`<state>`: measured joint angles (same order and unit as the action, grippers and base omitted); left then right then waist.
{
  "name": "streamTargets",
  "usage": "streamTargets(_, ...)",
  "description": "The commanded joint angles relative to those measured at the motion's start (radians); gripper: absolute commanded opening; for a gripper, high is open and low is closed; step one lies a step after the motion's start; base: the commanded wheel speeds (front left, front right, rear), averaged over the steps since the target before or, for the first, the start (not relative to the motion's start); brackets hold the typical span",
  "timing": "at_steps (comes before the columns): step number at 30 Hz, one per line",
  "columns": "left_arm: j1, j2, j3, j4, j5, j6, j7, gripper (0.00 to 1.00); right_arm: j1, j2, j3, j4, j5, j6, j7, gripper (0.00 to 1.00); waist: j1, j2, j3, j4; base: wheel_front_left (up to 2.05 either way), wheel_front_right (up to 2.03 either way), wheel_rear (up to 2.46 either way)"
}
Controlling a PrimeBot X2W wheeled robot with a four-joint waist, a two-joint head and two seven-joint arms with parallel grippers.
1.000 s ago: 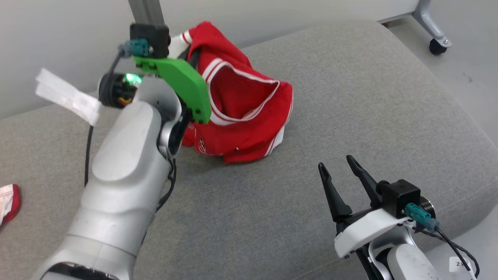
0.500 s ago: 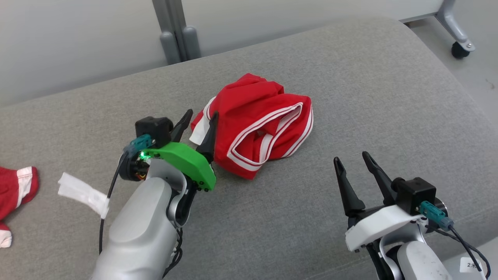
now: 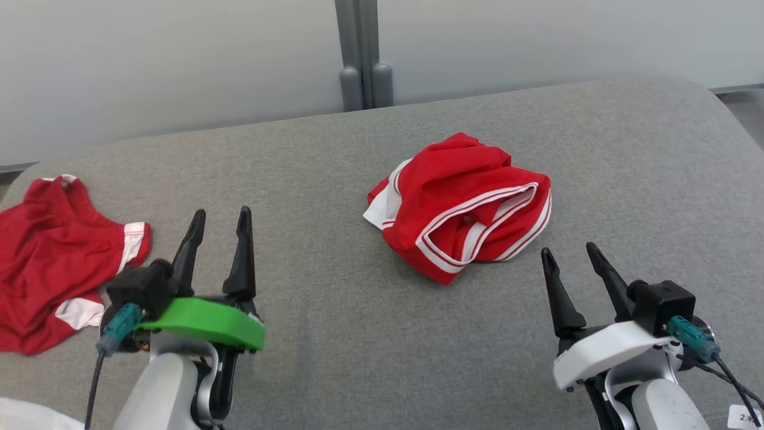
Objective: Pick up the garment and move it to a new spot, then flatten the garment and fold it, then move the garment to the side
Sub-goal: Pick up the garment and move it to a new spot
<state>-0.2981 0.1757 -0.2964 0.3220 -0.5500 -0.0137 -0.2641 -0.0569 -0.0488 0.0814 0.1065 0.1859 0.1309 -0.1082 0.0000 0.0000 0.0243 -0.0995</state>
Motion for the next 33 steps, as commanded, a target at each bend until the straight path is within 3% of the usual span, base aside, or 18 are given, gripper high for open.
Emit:
streamTargets(1, 0.047, 0.010, 0.015, -0.025, 0.020, 0.011, 0.000, 1.00, 0.015, -0.003, -0.010, 0.000, 0.004, 0.000, -0.006, 1.00, 0.0000, 0.0000, -0.034, 0.051, 0.00, 0.00, 0.00)
streamTargets(8, 0.204, 0.021, 0.069, -0.098, 0.069, 0.040, 0.000, 1.00, 0.031, -0.003, -0.065, 0.012, -0.007, 0.000, -0.017, 1.00, 0.0000, 0.0000, -0.050, 0.102, 0.00, 0.00, 0.00)
streamTargets(13, 0.267, 0.037, 0.066, -0.108, 0.083, 0.029, 0.000, 1.00, 0.044, -0.003, -0.096, 0.025, -0.003, 0.000, -0.013, 1.00, 0.0000, 0.0000, -0.059, 0.127, 0.00, 0.00, 0.00)
streamTargets(33, 0.303, 0.042, 0.075, -0.115, 0.077, 0.024, 0.000, 1.00, 0.034, -0.003, -0.096, 0.067, 0.024, 0.000, -0.013, 1.00, 0.0000, 0.0000, -0.060, 0.128, 0.00, 0.00, 0.00)
